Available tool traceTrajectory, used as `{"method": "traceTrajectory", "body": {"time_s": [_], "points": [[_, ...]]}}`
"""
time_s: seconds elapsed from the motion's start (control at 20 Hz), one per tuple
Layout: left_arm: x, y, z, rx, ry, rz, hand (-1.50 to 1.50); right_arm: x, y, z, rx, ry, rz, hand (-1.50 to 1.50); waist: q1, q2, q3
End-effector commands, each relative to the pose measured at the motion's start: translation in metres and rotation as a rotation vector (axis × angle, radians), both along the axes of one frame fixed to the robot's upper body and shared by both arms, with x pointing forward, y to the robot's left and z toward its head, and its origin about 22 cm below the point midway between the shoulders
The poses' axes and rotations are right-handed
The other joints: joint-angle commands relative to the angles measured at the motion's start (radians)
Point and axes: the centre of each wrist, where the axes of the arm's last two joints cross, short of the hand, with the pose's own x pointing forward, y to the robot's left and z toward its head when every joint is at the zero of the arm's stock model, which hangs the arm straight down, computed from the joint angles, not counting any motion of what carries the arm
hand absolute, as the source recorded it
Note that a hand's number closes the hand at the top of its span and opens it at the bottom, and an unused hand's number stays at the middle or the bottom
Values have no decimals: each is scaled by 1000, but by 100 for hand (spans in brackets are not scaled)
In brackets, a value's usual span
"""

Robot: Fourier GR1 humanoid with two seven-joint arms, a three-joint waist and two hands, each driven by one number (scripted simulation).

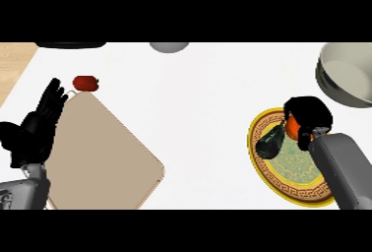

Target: Pick the squash from the plate and place it in the bowl

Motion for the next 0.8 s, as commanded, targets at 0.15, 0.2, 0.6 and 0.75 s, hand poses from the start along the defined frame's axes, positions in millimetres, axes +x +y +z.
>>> {"method": "traceTrajectory", "body": {"time_s": [0.15, 0.2, 0.6, 0.75], "points": [[0, 2, 16, -2, 3, -3, 0, 7, -6, -4, 2, -93, 11, 150, 0, 4, 7], [3, 6, 4, -3, -11, 13, 0, 11, 13, -3, 67, -90, 16, 150, 0, 5, 7], [0, -15, -7, -3, 20, -5, 0, 33, 10, 25, 367, -51, 71, 150, -3, 5, 7], [1, -1, 5, 5, 10, 26, 0, 24, 2, 61, 336, -141, 68, 150, -15, 0, 7]]}}
